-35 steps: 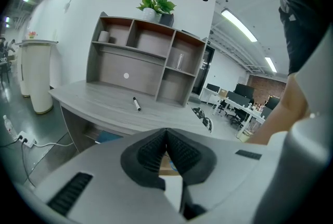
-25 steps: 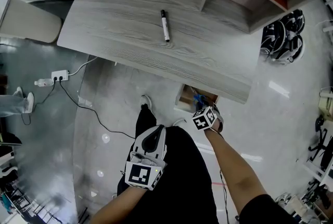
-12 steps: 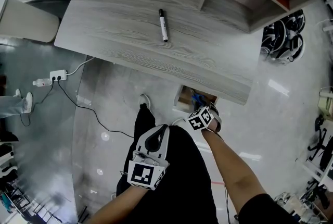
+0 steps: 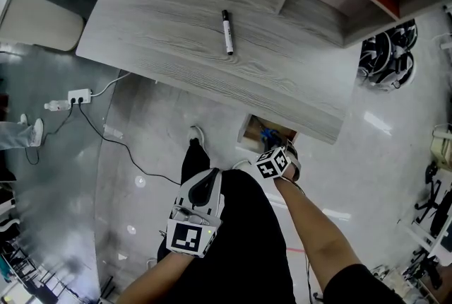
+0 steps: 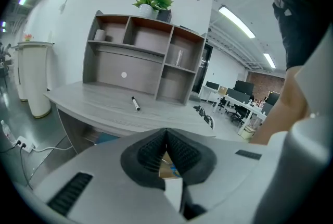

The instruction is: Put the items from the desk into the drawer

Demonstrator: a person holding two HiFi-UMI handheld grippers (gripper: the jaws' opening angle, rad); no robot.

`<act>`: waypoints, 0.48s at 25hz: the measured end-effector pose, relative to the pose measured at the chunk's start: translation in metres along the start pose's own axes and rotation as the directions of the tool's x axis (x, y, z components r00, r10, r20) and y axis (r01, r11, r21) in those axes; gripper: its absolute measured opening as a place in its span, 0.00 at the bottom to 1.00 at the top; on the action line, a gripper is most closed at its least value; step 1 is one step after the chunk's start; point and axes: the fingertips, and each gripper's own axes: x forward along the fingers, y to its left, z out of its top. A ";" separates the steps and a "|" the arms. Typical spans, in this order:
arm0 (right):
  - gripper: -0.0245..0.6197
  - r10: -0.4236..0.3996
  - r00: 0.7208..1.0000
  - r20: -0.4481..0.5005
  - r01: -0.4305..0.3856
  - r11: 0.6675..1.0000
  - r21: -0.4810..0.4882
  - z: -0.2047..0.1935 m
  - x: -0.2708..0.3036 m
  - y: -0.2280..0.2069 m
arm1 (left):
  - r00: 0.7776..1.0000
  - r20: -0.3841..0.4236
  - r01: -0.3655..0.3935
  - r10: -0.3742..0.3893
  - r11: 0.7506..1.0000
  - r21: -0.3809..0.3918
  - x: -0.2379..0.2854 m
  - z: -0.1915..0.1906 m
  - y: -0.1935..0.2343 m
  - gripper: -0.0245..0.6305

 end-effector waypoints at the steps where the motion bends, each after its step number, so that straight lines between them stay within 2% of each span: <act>1: 0.18 0.005 1.000 0.006 -0.005 1.000 0.000 0.001 -0.001 0.000 | 1.000 0.001 -0.002 0.002 1.000 -0.005 0.000 0.001 0.001 0.06; 4: 0.18 0.026 0.999 0.026 -0.026 0.999 0.026 0.003 -0.004 0.000 | 1.000 0.006 0.003 -0.003 1.000 -0.029 0.000 0.002 -0.002 0.06; 12: 0.18 0.033 0.997 0.070 -0.042 0.991 0.129 0.010 -0.031 -0.015 | 0.999 0.019 0.045 -0.045 0.998 -0.035 0.006 0.009 -0.016 0.06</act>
